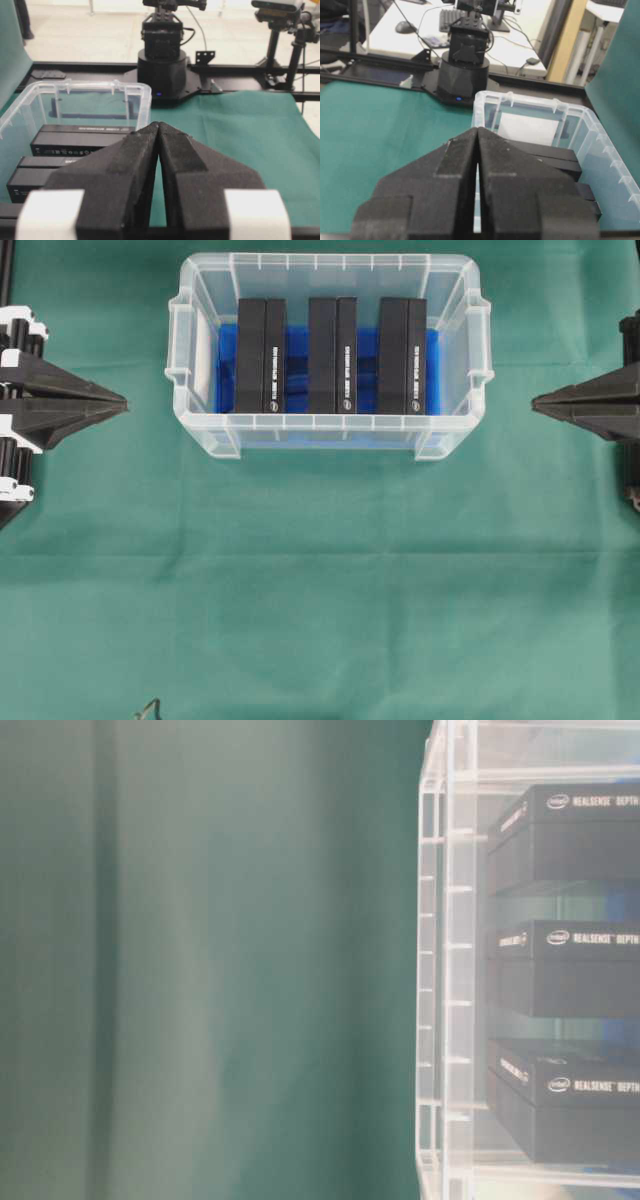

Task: Take the box out of the case with both arms.

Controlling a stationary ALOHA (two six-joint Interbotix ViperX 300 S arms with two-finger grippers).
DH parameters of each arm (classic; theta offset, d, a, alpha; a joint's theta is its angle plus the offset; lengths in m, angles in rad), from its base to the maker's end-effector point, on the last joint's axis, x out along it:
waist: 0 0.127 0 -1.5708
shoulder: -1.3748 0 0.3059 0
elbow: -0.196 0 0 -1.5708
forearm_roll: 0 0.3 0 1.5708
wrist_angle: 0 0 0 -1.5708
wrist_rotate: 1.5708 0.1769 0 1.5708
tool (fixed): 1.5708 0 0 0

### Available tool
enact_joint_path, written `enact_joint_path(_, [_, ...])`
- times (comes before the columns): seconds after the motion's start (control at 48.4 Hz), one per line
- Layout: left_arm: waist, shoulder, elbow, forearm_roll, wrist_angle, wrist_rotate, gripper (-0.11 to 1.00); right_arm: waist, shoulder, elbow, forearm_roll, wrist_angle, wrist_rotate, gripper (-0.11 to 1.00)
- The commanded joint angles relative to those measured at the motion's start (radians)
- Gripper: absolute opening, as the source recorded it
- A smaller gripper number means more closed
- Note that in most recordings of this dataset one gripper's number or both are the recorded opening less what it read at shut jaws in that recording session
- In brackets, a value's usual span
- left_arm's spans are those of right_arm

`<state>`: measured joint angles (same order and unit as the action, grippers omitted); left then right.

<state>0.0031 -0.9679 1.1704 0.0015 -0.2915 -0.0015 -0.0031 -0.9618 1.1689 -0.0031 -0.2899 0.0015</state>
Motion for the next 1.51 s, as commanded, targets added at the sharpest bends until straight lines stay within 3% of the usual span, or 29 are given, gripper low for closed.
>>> enact_joint_path(0.0, [-0.009, 0.012, -0.044, 0.006, 0.021, -0.011, 0.0, -0.003, 0.009, -0.015, 0.006, -0.005, 0.009, 0.0])
enact_joint_path(0.268, [-0.009, -0.003, -0.064, 0.009, 0.078, -0.012, 0.0, -0.003, 0.011, -0.061, 0.005, 0.11, 0.051, 0.0])
enact_joint_path(0.434, [-0.009, -0.026, -0.11, 0.008, 0.097, -0.021, 0.0, -0.006, 0.008, -0.14, 0.006, 0.179, 0.086, 0.0])
enact_joint_path(0.681, [-0.009, -0.04, -0.282, 0.009, 0.296, -0.098, 0.0, -0.025, 0.021, -0.35, 0.005, 0.397, 0.12, 0.0])
enact_joint_path(0.991, [-0.009, -0.003, -0.517, 0.012, 0.537, -0.107, 0.0, -0.034, 0.089, -0.607, 0.005, 0.621, 0.121, 0.0])
enact_joint_path(1.136, [-0.009, 0.009, -0.543, 0.018, 0.58, -0.109, 0.0, -0.038, 0.104, -0.635, 0.005, 0.676, 0.124, 0.0])
enact_joint_path(1.28, [-0.009, 0.018, -0.545, 0.018, 0.609, -0.11, 0.0, -0.038, 0.106, -0.637, 0.005, 0.727, 0.173, 0.0])
enact_joint_path(1.383, [-0.009, 0.032, -0.558, 0.014, 0.716, -0.117, 0.0, -0.038, 0.112, -0.638, 0.005, 0.853, 0.236, 0.0])
enact_joint_path(1.487, [-0.011, 0.049, -0.584, 0.014, 0.902, -0.153, 0.0, -0.038, 0.117, -0.641, 0.005, 1.031, 0.291, 0.0])
